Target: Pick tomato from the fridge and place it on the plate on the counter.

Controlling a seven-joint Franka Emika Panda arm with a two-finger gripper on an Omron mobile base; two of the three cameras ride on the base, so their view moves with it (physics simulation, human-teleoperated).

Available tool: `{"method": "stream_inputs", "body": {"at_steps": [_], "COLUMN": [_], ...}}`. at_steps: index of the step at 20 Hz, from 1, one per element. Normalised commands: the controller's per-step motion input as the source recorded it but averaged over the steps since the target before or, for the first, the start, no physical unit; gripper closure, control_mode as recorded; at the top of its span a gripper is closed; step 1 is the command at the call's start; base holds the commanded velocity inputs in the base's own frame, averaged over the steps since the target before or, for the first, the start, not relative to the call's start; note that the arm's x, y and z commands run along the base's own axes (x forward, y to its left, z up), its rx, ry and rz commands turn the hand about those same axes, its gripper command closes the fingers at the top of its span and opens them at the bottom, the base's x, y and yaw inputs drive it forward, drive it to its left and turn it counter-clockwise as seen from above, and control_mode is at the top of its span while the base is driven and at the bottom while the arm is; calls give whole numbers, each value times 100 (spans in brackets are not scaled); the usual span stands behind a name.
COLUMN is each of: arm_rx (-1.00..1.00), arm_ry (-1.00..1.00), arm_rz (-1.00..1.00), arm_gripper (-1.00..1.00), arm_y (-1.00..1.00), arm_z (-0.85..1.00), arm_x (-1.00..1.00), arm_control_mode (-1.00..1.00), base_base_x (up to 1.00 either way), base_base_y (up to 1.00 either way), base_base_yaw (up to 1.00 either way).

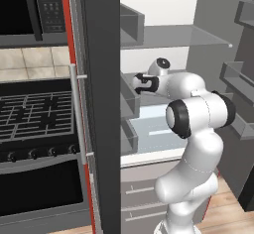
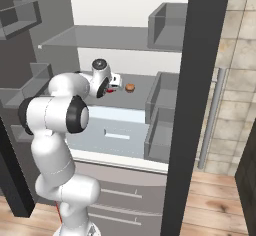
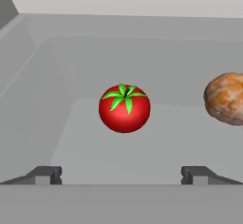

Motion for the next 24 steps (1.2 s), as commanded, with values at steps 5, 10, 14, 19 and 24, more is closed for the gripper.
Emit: {"method": "stream_inputs", "body": {"at_steps": [5,10,14,19,24], "arm_rx": [0,0,0,0,0], "arm_ry": [-1,-3,-5,-3,0], "arm_rz": [0,0,0,0,0], "arm_gripper": [-100,-100,-100,-100,-100], "arm_y": [0,0,0,0,0], "arm_z": [-7,-15,-13,-7,-2], "arm_x": [17,21,22,21,18], "arm_control_mode": [-100,-100,-100,-100,-100], "base_base_x": [0,0,0,0,0], "base_base_y": [0,0,0,0,0], "base_base_yaw": [0,0,0,0,0]}}
